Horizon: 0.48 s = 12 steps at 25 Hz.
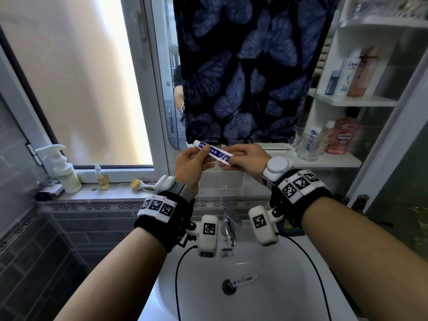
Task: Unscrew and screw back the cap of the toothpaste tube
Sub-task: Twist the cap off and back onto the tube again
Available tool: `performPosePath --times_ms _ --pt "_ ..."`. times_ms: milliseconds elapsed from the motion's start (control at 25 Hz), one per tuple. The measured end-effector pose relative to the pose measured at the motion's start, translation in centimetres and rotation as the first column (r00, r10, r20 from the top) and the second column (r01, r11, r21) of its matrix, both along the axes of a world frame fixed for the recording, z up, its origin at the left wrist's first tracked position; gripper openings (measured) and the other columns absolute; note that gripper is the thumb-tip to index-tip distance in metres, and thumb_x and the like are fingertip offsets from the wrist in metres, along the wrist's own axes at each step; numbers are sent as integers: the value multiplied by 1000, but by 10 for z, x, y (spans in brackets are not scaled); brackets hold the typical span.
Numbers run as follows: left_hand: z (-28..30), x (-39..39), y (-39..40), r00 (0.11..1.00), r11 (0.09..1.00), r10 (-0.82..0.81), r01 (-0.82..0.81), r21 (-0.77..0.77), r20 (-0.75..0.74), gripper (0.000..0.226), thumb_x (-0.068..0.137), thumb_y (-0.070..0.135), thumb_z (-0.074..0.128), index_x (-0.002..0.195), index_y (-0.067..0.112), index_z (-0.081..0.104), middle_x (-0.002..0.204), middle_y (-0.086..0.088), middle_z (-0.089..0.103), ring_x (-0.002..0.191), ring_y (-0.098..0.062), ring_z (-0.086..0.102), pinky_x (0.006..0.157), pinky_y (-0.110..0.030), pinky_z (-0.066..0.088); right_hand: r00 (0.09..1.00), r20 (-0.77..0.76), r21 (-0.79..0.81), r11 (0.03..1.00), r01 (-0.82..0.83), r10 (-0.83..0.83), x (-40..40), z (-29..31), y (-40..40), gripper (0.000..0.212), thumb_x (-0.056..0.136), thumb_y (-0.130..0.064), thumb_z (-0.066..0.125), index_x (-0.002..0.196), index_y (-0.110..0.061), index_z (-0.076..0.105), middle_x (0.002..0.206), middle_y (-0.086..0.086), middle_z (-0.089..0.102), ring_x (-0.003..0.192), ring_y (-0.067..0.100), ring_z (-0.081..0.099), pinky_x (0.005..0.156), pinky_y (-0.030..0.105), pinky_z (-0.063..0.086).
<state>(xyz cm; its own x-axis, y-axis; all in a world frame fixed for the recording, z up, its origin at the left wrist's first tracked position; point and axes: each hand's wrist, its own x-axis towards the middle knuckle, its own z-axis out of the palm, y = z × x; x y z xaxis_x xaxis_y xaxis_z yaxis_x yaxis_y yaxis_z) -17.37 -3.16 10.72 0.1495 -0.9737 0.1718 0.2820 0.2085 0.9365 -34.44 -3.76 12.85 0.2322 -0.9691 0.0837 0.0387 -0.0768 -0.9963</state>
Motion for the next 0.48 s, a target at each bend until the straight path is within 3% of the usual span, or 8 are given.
performPosePath --times_ms 120,240,400,480 --pt "-1 -2 1 988 995 -46 58 75 -148 29 93 15 64 112 -7 60 96 -19 71 70 -17 70 64 -25 60 989 139 38 998 43 -48 -6 -6 -2 18 88 13 57 99 -1 57 98 20 72 81 31 75 68 30 62" --pt "-12 1 4 989 993 -37 53 109 -142 30 89 16 69 114 3 59 89 -14 72 69 -15 71 60 -24 58 983 165 33 996 77 -81 -10 -19 -5 14 91 6 60 98 -2 52 93 19 71 73 27 76 61 25 60" --pt "-22 8 7 998 994 -49 46 97 31 25 85 19 75 104 7 64 83 -7 73 70 -17 69 57 -25 55 976 152 -16 987 158 -154 -17 -24 -6 14 86 2 69 94 -5 59 89 17 71 71 23 74 62 25 60" --pt "-23 8 8 952 993 -105 86 80 286 21 83 19 77 95 7 64 76 -4 73 69 -17 68 55 -26 55 965 151 -48 973 225 -216 -21 -20 -5 16 83 1 73 90 -5 60 85 17 71 72 24 73 64 28 61"
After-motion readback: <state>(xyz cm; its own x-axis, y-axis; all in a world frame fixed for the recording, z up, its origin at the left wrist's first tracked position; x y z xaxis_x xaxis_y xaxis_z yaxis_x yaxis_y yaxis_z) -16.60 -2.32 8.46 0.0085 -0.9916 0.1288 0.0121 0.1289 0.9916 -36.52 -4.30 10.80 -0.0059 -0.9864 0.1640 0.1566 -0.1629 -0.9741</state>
